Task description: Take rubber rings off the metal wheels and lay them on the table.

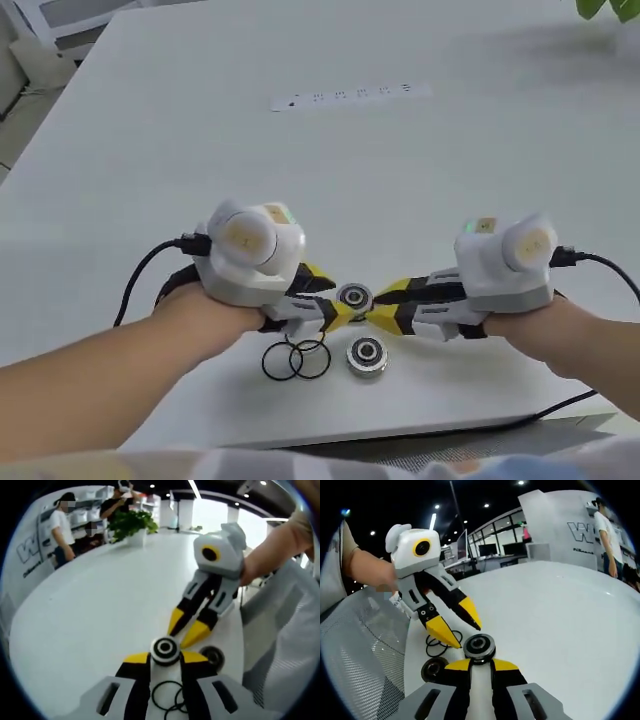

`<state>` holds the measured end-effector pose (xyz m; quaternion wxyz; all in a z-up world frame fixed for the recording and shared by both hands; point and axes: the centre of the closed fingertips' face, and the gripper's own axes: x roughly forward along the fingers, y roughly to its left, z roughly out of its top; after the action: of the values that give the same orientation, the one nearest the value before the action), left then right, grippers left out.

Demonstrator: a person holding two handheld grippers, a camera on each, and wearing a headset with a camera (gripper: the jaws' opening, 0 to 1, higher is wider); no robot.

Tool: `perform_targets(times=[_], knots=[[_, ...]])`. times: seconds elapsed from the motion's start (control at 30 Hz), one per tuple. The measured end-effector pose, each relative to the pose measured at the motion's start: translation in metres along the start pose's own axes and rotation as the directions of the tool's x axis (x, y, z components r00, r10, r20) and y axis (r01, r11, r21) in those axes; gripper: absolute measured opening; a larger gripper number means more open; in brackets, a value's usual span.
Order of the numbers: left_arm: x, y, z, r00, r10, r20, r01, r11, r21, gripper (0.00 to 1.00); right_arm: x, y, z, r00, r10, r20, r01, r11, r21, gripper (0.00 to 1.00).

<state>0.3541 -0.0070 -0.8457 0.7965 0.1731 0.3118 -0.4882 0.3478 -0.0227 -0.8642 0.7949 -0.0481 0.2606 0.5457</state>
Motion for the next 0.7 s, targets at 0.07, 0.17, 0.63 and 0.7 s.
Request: perform_targets(times=[0.07, 0.17, 0.63, 0.7], knots=[[0.0014, -0.0001, 0.0002, 1.0, -0.001, 0.0, 0.001, 1.0, 0.002, 0.22, -0.0001, -0.0013, 0.0, 1.0, -0.006, -0.001, 0.006, 1.0, -0.015, 0.11], [0.0038, -0.0001, 0.0004, 1.0, -0.002, -0.002, 0.002, 1.0, 0.006, 0.2, -0.0004, -0.0014, -0.0004, 0.9999, -0.012, -0.005, 0.012, 0.999, -0.042, 0.09], [0.0091, 0.0, 0.0032, 0.9998, 0.019, -0.003, -0.019, 0.999, 0.033, 0.14, 0.0004, -0.0031, -0.0021, 0.9993, -0.037, -0.006, 0.037, 0.999, -0.009, 0.01], [0.0092, 0.0002, 0.0029, 0.9997, 0.024, -0.006, -0.023, 0.999, 0.039, 0.14, 0.0003, -0.0046, -0.002, 0.9991, -0.041, -0.003, 0.042, 0.999, 0.02, 0.0]])
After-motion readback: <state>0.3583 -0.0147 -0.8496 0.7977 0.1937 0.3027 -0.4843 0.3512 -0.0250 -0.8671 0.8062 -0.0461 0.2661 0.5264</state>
